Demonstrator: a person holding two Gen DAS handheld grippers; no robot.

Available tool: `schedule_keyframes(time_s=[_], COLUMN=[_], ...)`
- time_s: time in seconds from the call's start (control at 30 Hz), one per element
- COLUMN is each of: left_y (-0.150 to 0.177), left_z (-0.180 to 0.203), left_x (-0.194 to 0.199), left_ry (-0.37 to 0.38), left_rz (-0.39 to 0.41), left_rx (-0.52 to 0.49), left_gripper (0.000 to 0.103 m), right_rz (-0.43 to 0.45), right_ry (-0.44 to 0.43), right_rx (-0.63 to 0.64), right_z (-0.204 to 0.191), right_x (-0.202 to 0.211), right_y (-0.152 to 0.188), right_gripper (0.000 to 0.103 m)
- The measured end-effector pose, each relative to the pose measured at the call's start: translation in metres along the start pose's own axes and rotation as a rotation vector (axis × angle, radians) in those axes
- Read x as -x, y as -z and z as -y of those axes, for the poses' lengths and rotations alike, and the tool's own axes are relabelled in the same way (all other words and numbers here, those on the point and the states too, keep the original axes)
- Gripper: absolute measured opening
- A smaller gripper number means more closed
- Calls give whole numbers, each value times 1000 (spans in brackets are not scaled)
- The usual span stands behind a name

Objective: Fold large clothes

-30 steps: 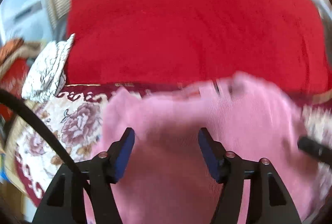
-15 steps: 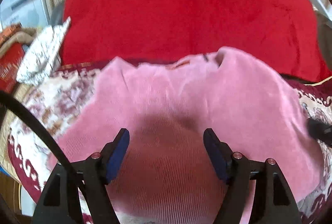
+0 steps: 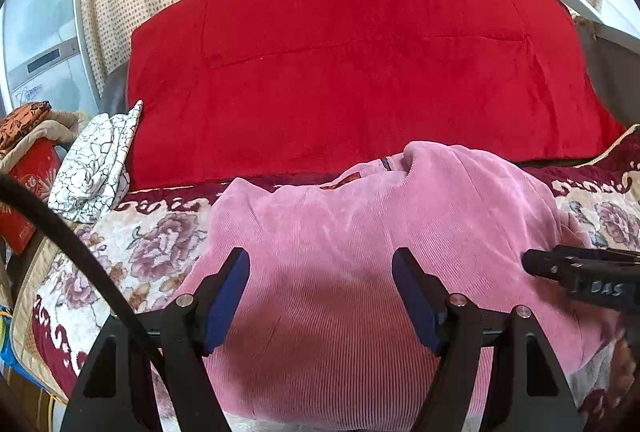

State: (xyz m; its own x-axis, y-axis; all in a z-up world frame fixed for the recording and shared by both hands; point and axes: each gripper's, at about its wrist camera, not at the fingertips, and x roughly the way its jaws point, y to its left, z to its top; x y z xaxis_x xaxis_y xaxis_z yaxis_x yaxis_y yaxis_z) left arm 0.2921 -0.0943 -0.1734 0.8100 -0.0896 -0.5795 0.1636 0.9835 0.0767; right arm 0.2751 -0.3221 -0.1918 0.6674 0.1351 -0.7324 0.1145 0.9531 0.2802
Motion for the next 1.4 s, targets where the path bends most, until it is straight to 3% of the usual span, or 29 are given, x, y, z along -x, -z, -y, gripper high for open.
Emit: schedule_keyframes(time_s=[1.1,1.23,1.37,1.4], left_y=[5,10,31,32], left_z=[2,-7,-15,-15], left_x=[3,-18,-68,-70], left_ry=[-8,-4,27,29], left_rz=[-5,-104,-320,-315], left_rx=[-25,17,32,42], left_gripper=[74,74,76,76], right_rz=[10,11,13,11], right_ry=[26,29,29,28], right_rx=[25,29,30,31], right_z=[-4,-5,-5,-5], right_x=[-2,-2,-2,-2], right_y=[1,1,1,1], right_gripper=[60,60,60,60])
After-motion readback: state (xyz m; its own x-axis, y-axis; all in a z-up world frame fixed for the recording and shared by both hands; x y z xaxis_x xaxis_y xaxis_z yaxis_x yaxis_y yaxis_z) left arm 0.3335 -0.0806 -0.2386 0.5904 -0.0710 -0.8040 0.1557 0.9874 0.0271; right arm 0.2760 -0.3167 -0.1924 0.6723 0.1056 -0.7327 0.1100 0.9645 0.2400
